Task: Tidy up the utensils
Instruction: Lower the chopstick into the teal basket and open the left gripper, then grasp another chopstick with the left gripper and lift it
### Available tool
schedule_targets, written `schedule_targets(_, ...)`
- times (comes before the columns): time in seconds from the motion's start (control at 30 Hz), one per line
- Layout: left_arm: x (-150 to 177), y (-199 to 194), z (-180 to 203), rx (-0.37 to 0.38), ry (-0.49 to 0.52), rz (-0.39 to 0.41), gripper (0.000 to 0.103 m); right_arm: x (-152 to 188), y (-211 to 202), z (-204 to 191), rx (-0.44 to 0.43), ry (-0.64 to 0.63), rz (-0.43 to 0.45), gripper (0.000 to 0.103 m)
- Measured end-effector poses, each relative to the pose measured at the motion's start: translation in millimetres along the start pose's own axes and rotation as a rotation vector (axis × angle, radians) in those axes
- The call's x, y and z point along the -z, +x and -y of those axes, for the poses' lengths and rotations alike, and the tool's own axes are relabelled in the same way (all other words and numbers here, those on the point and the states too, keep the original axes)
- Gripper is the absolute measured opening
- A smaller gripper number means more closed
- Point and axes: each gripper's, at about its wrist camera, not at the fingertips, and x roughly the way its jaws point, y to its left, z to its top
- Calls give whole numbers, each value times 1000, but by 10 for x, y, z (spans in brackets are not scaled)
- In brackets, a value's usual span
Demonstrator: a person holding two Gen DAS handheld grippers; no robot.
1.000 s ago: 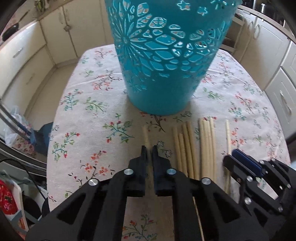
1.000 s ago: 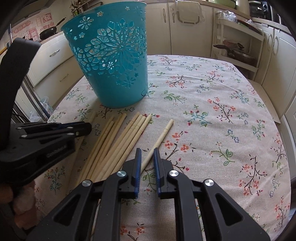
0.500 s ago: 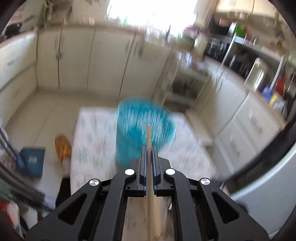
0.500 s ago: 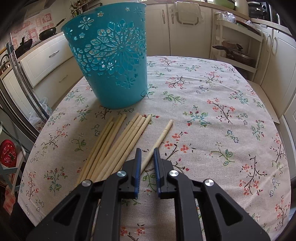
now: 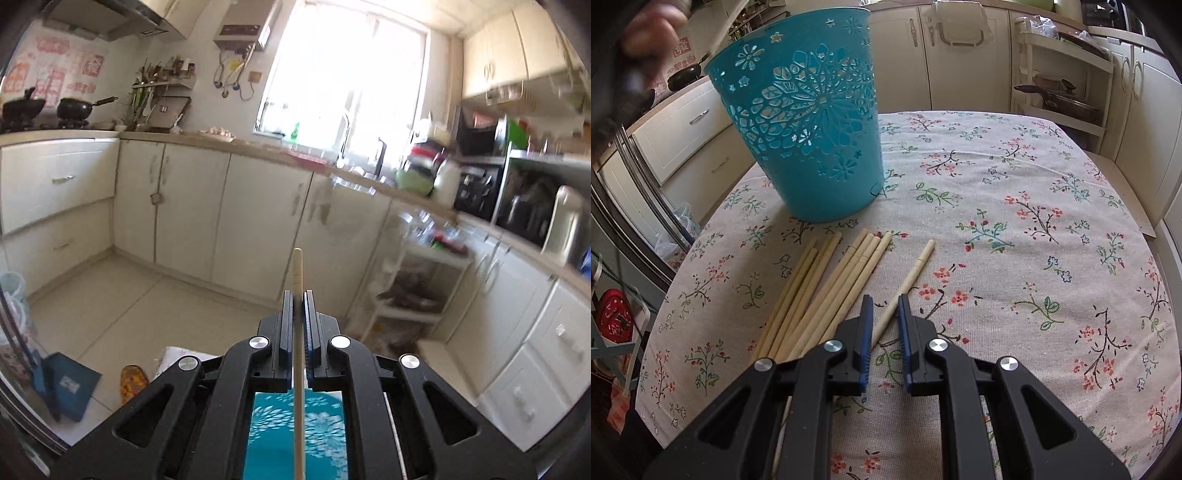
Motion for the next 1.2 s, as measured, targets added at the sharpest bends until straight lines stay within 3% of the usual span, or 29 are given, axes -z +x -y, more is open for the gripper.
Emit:
schedule_targets(0.3,390,-38,-237,-23,46,-76,11,-1,3,-4,4,-6,1,15)
schedule_targets(0.43,383,-143,-324,13,38,-89,13,0,6,-29,17,-15,2,15)
schedule_targets(0.63,242,-134,-518,110,-40,-183,13,13,1,-25,20,-13,6,15)
schedule_targets(0.77,207,-113,-761,112,-83,-225,19,13,-3,-18,12,-7,7,16)
schedule_targets(0.9,286,11,-1112,64,-137,-324,34,9,-3,-12,-3,-2,7,18)
schedule_targets(0.97,492,193,-1275,-15,-130,-411,39,10,-6,-15,-5,-3,7,19)
schedule_targets(1.1,1054,757,-1358,-68,-92,-648,39,5,1,-45,-1,-10,7,21)
schedule_targets(1.2,1353,1074,-1298,-105,-36,-709,40,10,-1,-35,-6,-5,8,21)
